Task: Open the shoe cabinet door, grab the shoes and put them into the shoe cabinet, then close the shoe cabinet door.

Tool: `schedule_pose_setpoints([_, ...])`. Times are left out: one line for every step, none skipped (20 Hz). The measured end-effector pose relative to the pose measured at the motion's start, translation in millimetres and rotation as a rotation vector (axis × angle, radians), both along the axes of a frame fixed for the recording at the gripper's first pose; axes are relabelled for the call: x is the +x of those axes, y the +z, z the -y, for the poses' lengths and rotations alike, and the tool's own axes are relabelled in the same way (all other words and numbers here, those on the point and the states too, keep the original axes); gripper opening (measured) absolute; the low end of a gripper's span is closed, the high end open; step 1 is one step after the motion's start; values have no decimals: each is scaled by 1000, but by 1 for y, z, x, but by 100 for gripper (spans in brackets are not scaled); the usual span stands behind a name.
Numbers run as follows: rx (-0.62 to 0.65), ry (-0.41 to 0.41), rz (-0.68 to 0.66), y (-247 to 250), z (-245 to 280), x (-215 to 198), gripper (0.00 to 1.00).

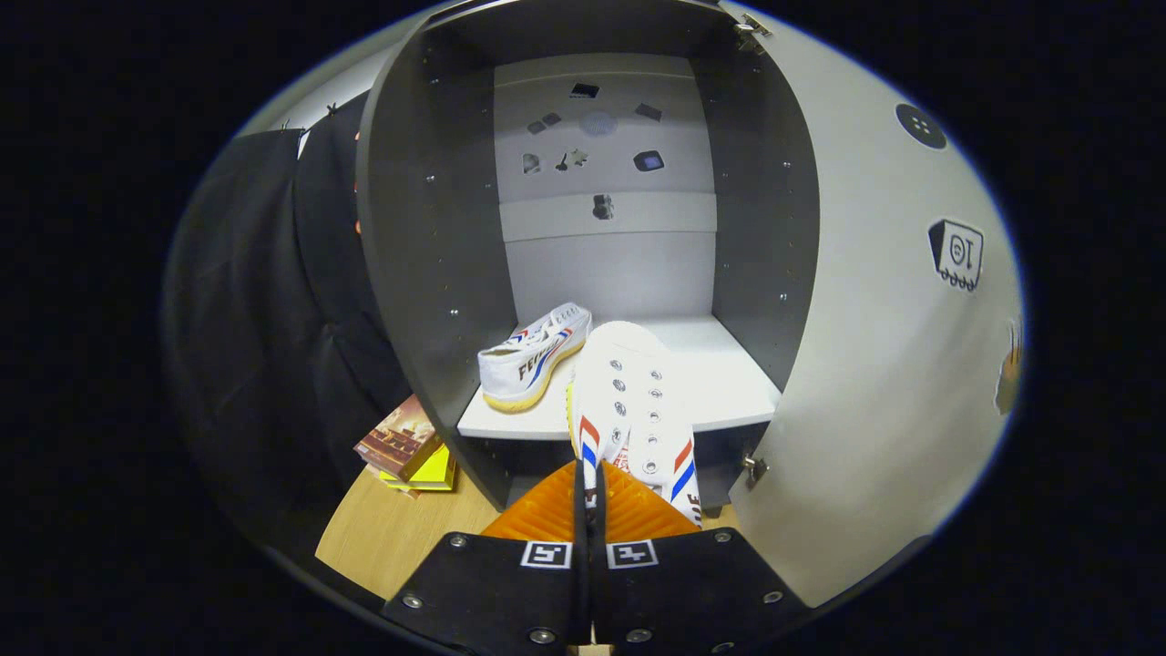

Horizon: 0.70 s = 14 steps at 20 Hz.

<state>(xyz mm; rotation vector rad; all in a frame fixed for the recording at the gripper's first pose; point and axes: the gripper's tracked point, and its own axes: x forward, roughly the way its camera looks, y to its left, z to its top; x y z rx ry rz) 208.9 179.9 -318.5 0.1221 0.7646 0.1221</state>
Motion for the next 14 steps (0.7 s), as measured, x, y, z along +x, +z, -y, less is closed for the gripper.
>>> schedule_pose_setpoints([-11, -4, 4, 1, 3, 11, 0])
schedule_pose_setpoints([-23, -10, 8, -1, 6, 25, 0])
schedule_pose_setpoints([-36, -16, 10, -2, 10, 38, 0])
schedule_pose_setpoints([-47, -25, 8, -4, 14, 49, 0])
schedule_pose_setpoints([-56, -35, 5, -5, 17, 61, 0])
schedule_pose_setpoints([-67, -41, 4, -9, 19, 71, 0])
schedule_pose_setpoints([-80, -50, 5, -11, 23, 80, 0])
schedule_pose_setpoints([-91, -54, 2, -16, 25, 91, 0])
schedule_pose_setpoints([-98, -60, -1, -19, 26, 100, 0])
schedule_pose_setpoints([-96, -62, -9, -22, 24, 109, 0])
schedule_pose_setpoints([-94, -65, -17, -25, 24, 116, 0])
schedule_pose_setpoints([-93, -61, -27, -30, 22, 124, 0])
schedule_pose_setpoints([-99, -65, -36, -35, 22, 130, 0])
schedule_pose_setpoints([-99, -70, -40, -41, 19, 140, 0])
